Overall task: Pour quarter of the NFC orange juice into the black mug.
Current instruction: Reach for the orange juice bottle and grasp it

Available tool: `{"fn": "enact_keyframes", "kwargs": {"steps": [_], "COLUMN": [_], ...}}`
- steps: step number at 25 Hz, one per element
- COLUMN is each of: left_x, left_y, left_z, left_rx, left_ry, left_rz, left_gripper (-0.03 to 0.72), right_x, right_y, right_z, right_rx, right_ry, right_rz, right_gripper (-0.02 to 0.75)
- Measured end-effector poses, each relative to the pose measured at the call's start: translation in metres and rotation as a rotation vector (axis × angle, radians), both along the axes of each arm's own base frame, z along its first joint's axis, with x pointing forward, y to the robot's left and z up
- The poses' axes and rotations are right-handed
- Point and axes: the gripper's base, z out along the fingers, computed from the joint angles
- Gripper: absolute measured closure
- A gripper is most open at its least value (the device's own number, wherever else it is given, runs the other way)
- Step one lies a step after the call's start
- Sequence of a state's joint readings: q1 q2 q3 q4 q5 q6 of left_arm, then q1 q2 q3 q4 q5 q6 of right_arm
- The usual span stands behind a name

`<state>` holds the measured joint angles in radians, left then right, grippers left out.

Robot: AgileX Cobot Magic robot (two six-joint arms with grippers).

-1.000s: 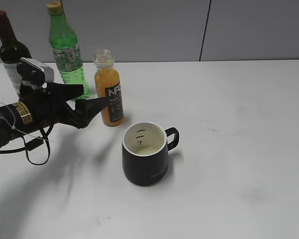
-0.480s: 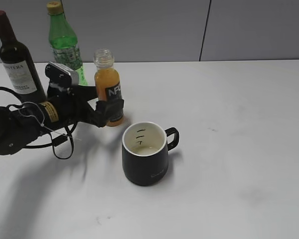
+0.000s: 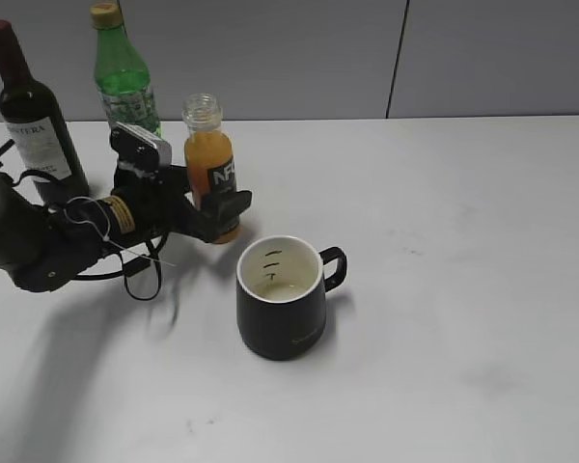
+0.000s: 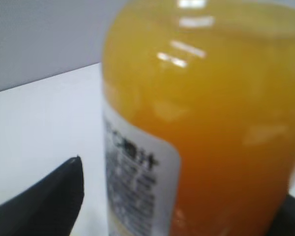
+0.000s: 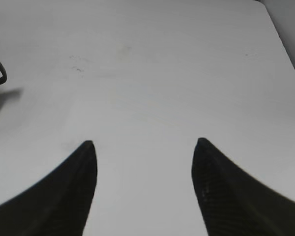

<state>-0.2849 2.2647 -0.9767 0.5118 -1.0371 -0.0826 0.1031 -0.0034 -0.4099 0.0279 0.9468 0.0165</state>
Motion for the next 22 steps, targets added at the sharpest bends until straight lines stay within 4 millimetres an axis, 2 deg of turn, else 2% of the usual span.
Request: {"fn": "enact_keyframes", "kwargs": {"steps": [8,16,19,22], "left_x": [0.006,0.011,0.011,0.011], "left_y": [-0.012,-0.013,-0.014,-0.015], "left_z": [-0.006,-0.016,-0.016,-0.015], "left_rx": [-0.004,-0.006,-0.009,-0.014], "left_ry": [-0.009,-0.001,-0.005,-0.010], "left_rz": [-0.021,-0.015,-0.017,-0.019], "left_gripper": [0.010,0.034,0.088,0.185], "right_x": [0.000,0.000,0.000,0.000], "right_y": [0.000,0.000,0.000,0.000], "right_z": [0.000,0.000,0.000,0.000], "right_rx": [0.000,0.000,0.000,-0.001], "right_ry": [0.000,0.000,0.000,0.000], "right_rz": [0.000,0.000,0.000,0.000], "right_gripper": [0.271,0.272,0.272,0.272]}}
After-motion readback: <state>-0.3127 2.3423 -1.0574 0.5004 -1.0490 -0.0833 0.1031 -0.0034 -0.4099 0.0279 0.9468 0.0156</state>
